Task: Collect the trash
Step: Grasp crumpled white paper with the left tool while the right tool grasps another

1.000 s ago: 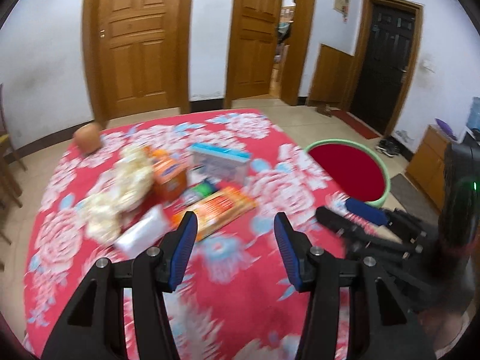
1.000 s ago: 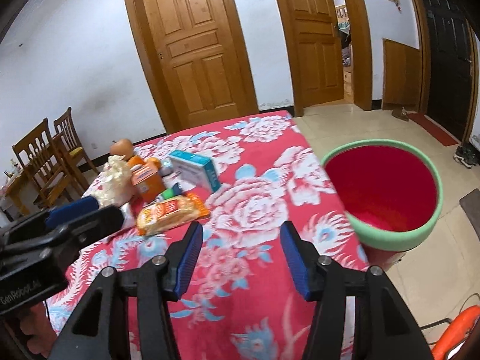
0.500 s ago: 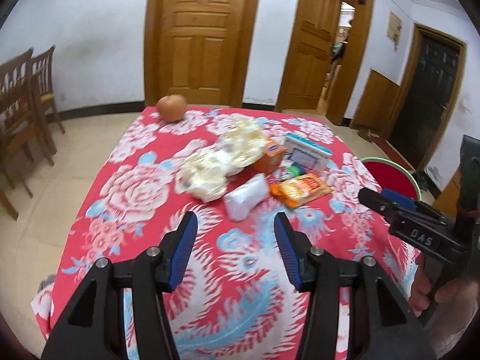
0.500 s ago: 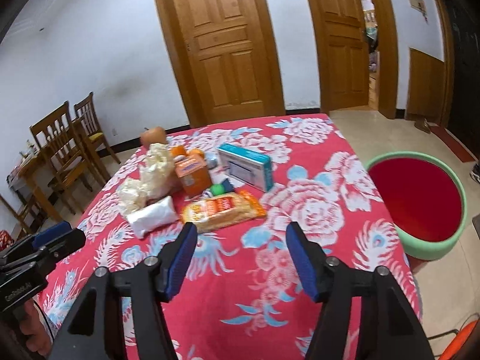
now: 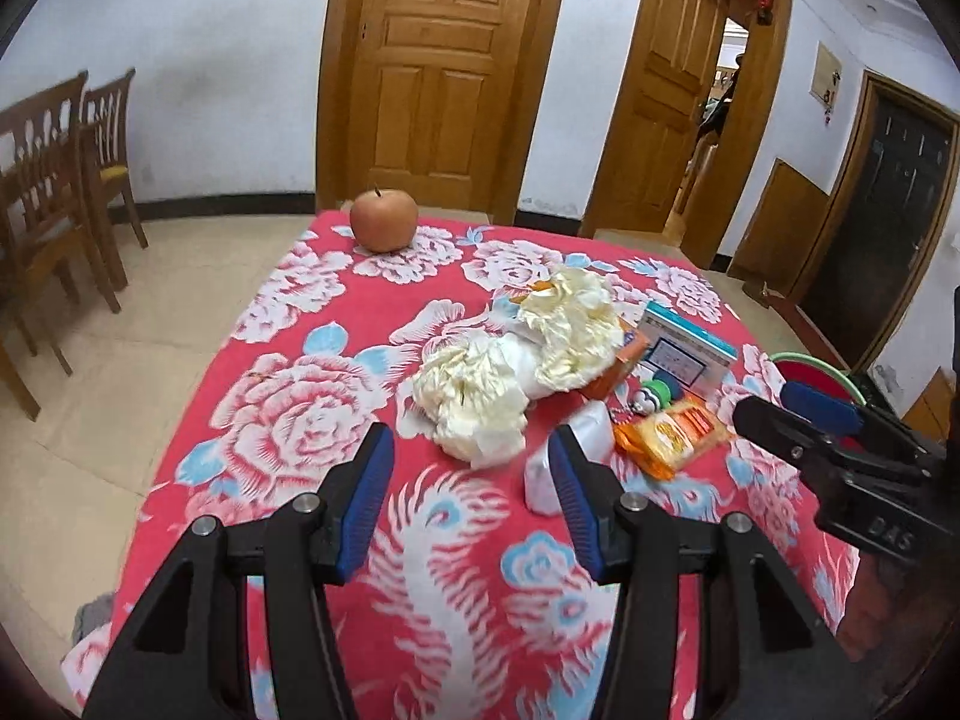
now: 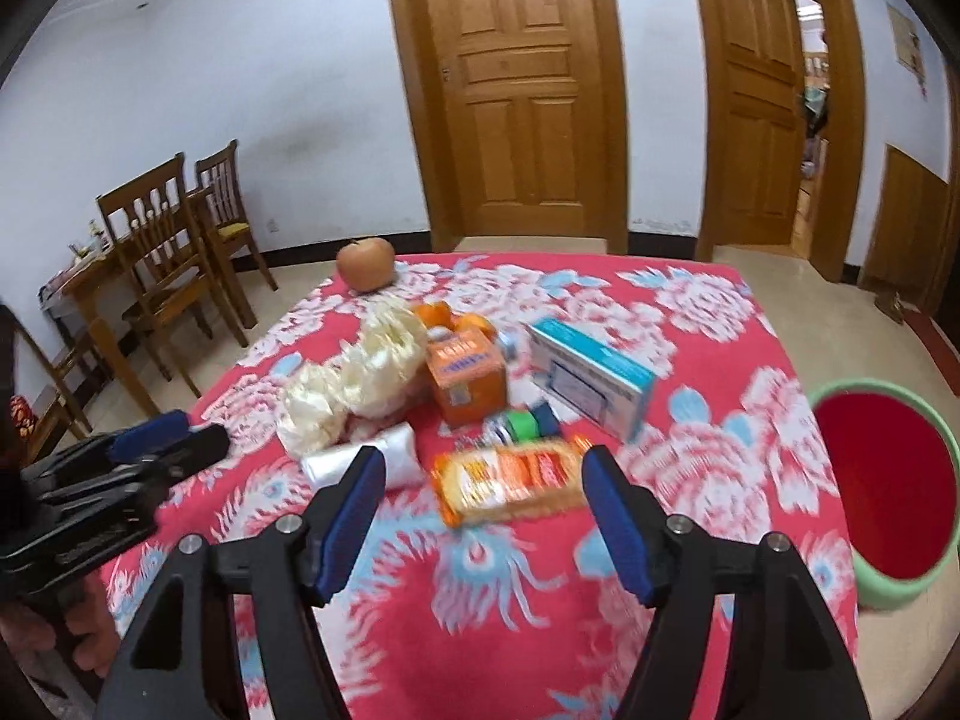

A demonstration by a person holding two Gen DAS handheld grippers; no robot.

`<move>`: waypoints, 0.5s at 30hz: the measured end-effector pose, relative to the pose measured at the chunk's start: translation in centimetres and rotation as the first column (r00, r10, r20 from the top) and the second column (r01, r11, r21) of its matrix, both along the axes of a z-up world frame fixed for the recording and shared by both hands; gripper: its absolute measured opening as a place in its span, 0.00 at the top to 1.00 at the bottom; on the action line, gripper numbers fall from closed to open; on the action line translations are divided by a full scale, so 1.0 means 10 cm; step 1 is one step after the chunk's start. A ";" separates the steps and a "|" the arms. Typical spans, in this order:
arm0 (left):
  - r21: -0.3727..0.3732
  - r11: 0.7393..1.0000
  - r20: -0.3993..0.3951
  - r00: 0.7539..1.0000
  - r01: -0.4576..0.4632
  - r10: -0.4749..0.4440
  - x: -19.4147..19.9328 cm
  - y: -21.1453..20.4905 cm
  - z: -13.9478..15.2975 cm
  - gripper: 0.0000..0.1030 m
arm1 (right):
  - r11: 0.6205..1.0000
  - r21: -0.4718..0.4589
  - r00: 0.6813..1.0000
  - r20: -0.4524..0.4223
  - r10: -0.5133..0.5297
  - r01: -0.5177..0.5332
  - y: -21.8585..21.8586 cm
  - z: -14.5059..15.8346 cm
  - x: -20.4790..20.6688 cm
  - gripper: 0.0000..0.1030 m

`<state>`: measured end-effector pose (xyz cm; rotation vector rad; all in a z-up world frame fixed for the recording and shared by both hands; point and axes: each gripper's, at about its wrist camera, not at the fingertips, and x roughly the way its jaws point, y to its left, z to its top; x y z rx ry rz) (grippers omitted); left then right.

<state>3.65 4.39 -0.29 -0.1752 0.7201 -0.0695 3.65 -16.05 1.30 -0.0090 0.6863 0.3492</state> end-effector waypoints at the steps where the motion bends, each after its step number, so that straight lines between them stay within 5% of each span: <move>1: -0.007 1.000 -0.007 1.000 0.002 -0.002 0.06 0.01 -0.02 0.48 | 1.000 0.001 1.000 0.005 0.014 -0.014 0.04 0.02 0.05 0.31; 11: 0.047 0.997 -0.106 0.993 0.057 -0.052 0.51 -0.15 -0.29 0.48 | 0.997 0.056 0.998 0.005 0.060 -0.060 0.41 0.11 0.64 0.28; 15: -0.015 0.999 -0.104 0.994 0.044 -0.046 0.56 -0.07 -0.33 0.49 | 0.995 0.055 0.995 -0.044 0.092 -0.089 0.60 0.00 0.85 0.28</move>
